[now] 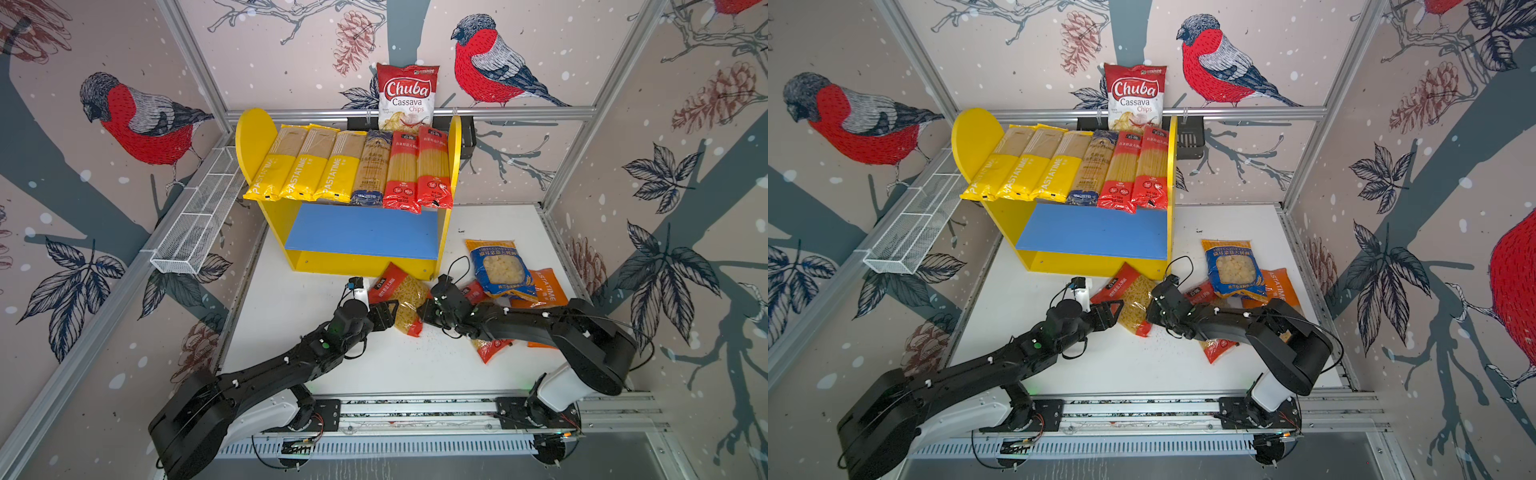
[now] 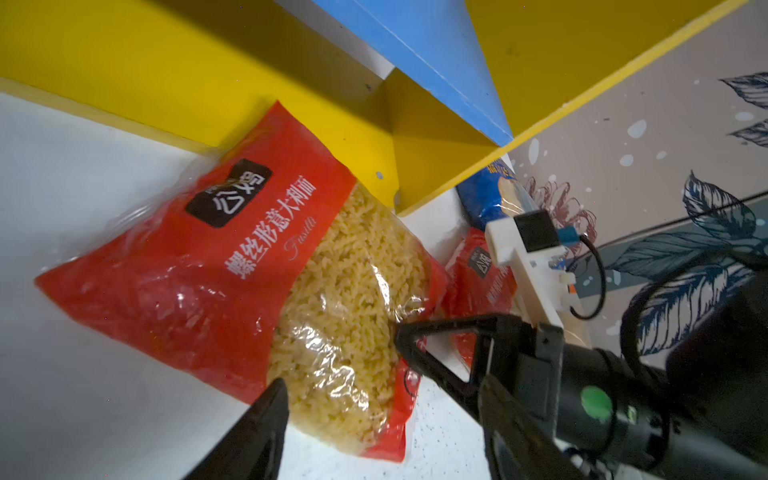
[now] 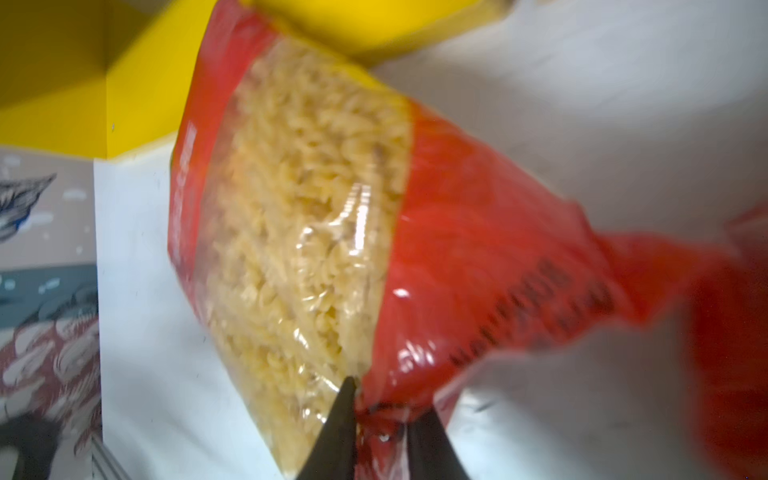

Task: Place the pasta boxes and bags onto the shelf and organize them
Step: 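Grasp the red fusilli bag nearest the shelf with both grippers, then lift the fusilli bag upright with both grippers, pulling it from the shelf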

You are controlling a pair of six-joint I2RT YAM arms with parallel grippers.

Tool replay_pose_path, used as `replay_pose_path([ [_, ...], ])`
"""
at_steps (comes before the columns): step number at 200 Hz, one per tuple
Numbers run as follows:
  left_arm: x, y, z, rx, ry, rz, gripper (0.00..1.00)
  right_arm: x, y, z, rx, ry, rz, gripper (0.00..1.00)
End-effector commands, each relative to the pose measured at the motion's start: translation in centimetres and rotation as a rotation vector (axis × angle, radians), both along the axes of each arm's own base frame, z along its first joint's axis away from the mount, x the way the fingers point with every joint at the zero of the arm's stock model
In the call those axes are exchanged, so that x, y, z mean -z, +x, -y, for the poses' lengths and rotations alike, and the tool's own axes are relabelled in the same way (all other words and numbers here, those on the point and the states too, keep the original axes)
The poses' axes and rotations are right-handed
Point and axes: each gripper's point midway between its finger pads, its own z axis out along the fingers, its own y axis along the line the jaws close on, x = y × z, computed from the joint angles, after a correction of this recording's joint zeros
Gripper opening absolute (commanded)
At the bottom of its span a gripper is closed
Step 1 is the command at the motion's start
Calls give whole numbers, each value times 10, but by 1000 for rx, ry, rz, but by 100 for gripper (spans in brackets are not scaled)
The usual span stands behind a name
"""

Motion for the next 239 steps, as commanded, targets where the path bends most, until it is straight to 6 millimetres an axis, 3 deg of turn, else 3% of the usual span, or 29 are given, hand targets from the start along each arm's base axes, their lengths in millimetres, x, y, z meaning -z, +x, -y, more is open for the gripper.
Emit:
replay_pose_path([
  [1,9,0,-23,-64,24,-38,72,-5,-19,-30,-52,51,-30,19],
  [27,7,2,-47,-114,36,-37,72,-18,-49,-72,-219,106,-28,23],
  [44,6,3,-60,-140,37,-42,72,-29,-59,-78,-281,136,-18,32],
  [65,7,3,-71,-157,31,-50,73,-33,-49,-59,-269,84,20,40],
  [105,17,2,-77,-158,-15,-86,73,-36,-7,2,-115,34,51,45],
  [143,32,-1,-82,-164,-87,-138,73,-26,9,18,-32,20,42,49],
  [184,48,-6,-88,-180,-97,-177,73,-11,-4,-12,-82,43,4,50],
  [239,49,-2,-114,-285,-71,-165,73,4,-61,-72,-281,45,-54,35],
])
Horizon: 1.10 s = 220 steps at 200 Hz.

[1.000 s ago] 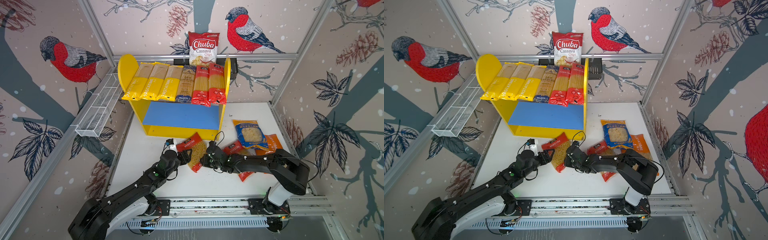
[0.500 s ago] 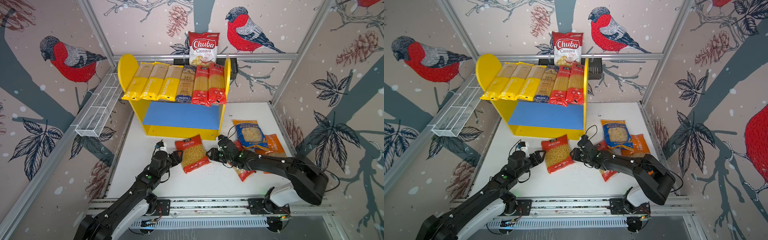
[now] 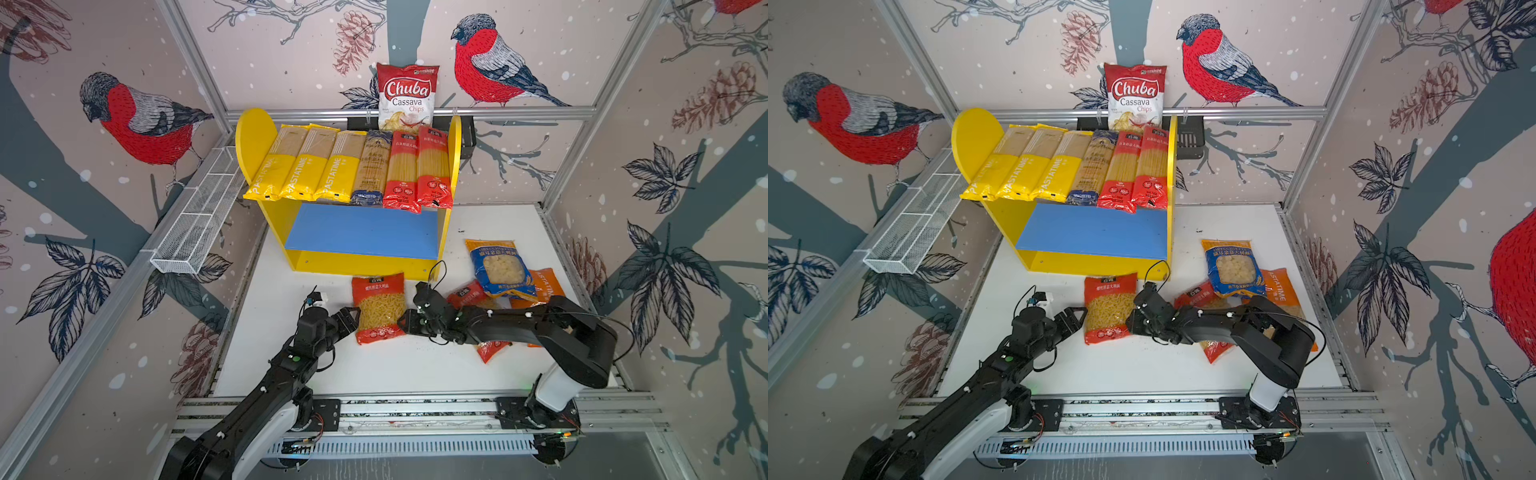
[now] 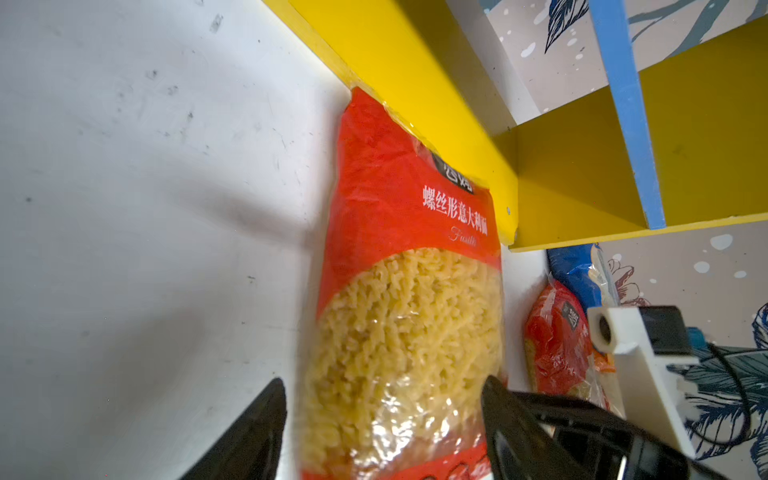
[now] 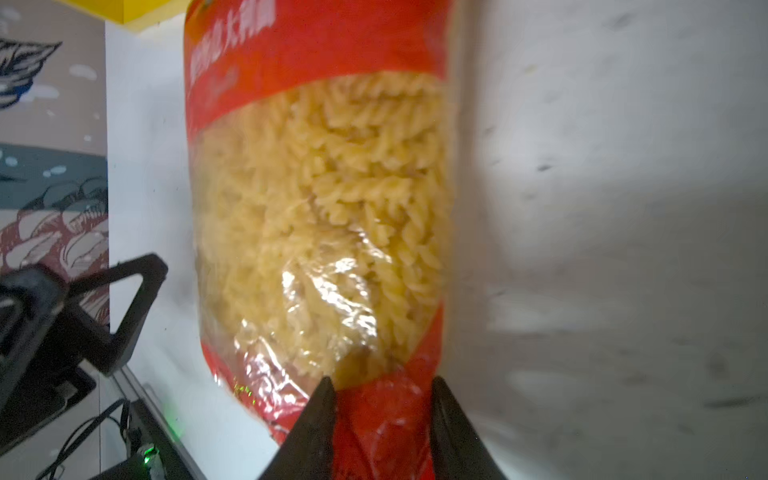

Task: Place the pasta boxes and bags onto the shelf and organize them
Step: 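Lift the fusilli bag upright with both grippers, pulling it from the shelf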

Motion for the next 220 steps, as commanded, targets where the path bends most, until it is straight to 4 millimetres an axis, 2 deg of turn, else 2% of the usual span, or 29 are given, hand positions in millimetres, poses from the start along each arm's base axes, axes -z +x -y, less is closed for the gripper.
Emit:
replay_pose_path([
  [1,0,2,-11,-51,11,6,73,0,-22,-22,-73,32,-33,35],
  [14,0,2,-13,-54,16,7,73,1,-27,-22,-88,31,-45,36],
  [30,-1,3,-15,-46,42,9,73,-4,-24,-16,-79,29,-33,40],
  [56,1,7,-16,-36,81,3,74,-16,-10,0,-35,46,-9,46],
  [88,4,13,-13,-22,86,2,74,-17,10,14,59,127,-45,53],
  [116,5,17,-7,11,91,4,75,-20,25,8,135,165,-36,65],
  [140,14,17,-3,35,86,-23,75,-15,34,-1,177,206,-55,66],
  [186,25,15,4,59,46,-51,72,-10,37,-27,140,250,-66,62],
  [201,27,14,7,65,22,-50,67,-12,34,-36,108,263,-52,56],
  [220,29,13,9,61,-3,-56,62,-15,33,-42,94,269,-21,39],
])
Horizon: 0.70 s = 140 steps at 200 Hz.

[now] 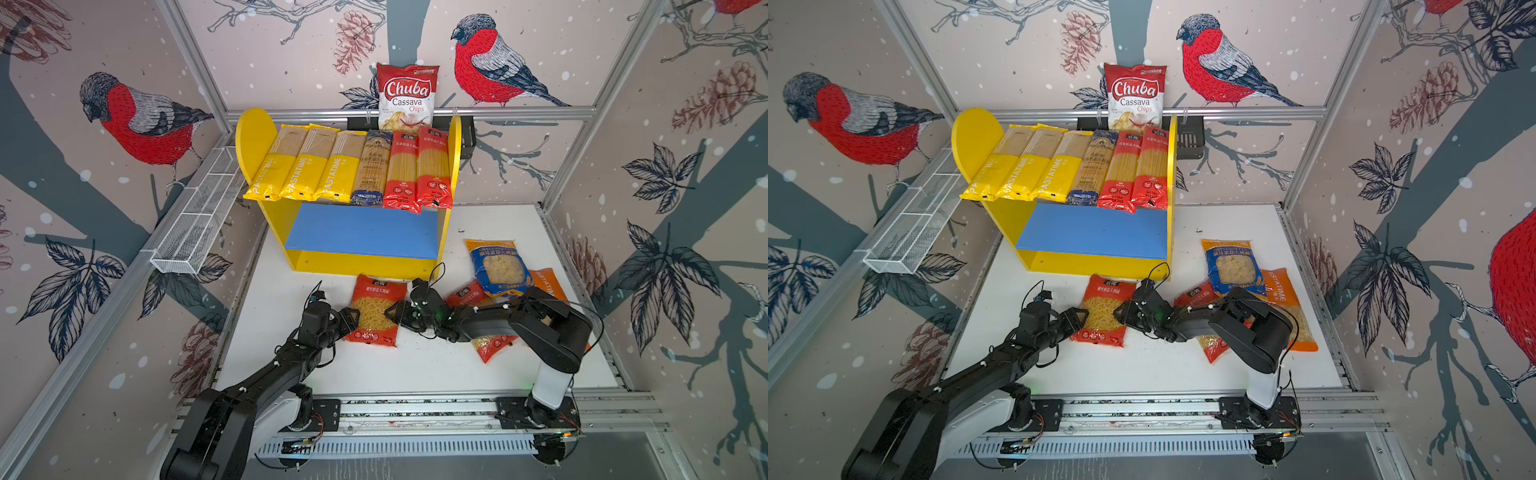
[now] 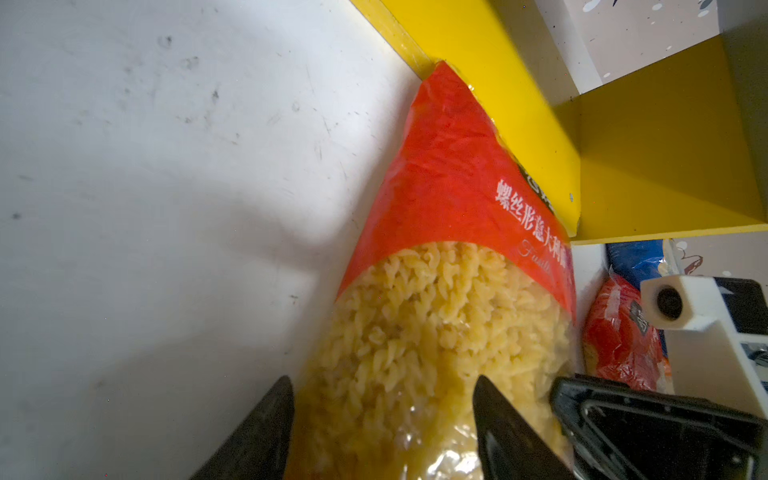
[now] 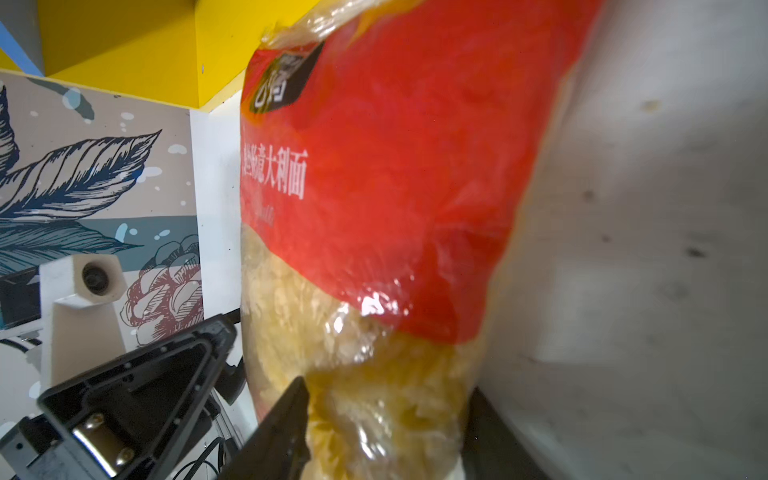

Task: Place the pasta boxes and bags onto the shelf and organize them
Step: 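Lift the fusilli bag upright with both grippers, pulling it from the shelf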

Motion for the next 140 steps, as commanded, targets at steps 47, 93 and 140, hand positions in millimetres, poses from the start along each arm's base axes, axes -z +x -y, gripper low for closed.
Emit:
replay_pose_path([
  [47,-33,9,0,-32,-53,101,63,-31,1,-20,-47,19,131,12],
  [93,-66,11,-2,-45,-63,159,65,-45,-8,-12,-79,-71,204,6],
  [140,-106,14,2,-19,-78,223,66,-72,-11,0,-121,-170,312,0],
])
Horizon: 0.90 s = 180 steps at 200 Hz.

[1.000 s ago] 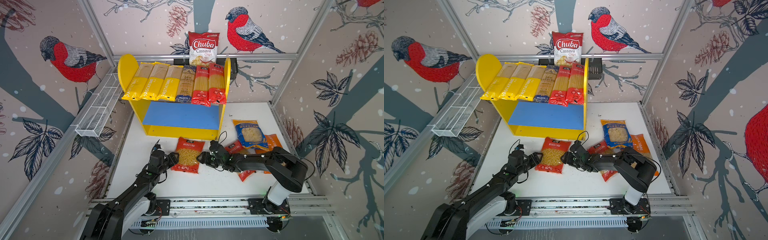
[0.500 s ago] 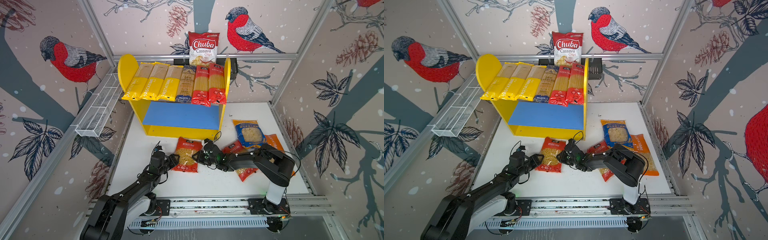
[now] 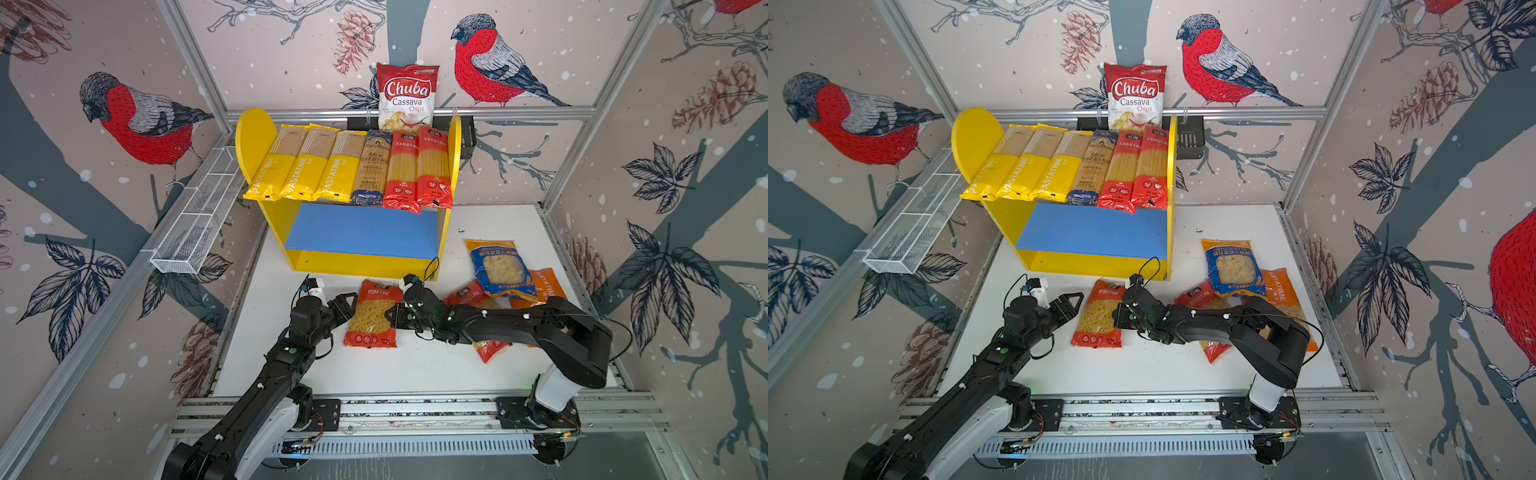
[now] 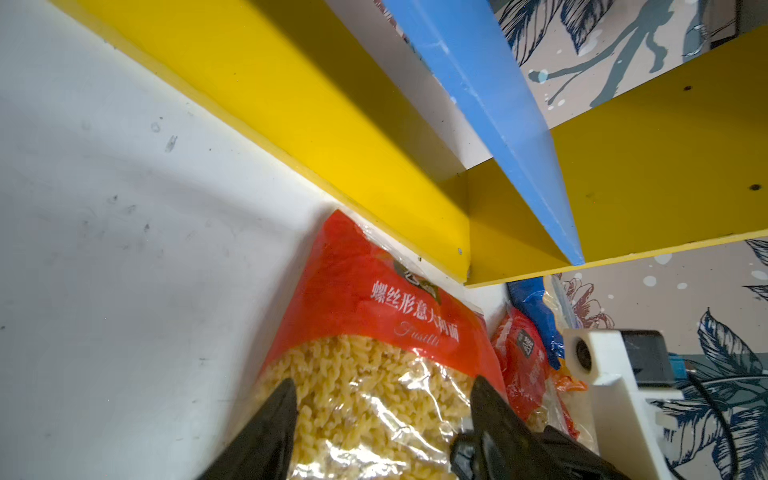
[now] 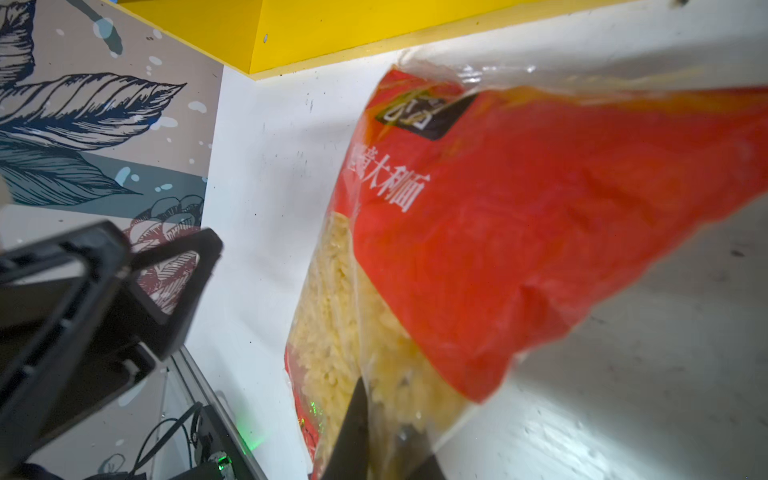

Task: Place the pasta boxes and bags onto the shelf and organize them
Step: 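Lift the fusilli bag upright with both grippers, pulling it from the shelf, then carry the fusilli bag toward the lower shelf with both grippers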

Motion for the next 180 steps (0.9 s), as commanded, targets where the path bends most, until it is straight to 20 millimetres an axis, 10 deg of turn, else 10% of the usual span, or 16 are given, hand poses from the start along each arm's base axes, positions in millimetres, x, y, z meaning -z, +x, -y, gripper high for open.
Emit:
replay_pose_path([
  [1,-13,-2,0,8,7,7,66,-22,6,5,-19,-57,121,0],
  [180,-82,-1,4,49,15,125,68,-158,17,-13,-70,-30,383,0],
])
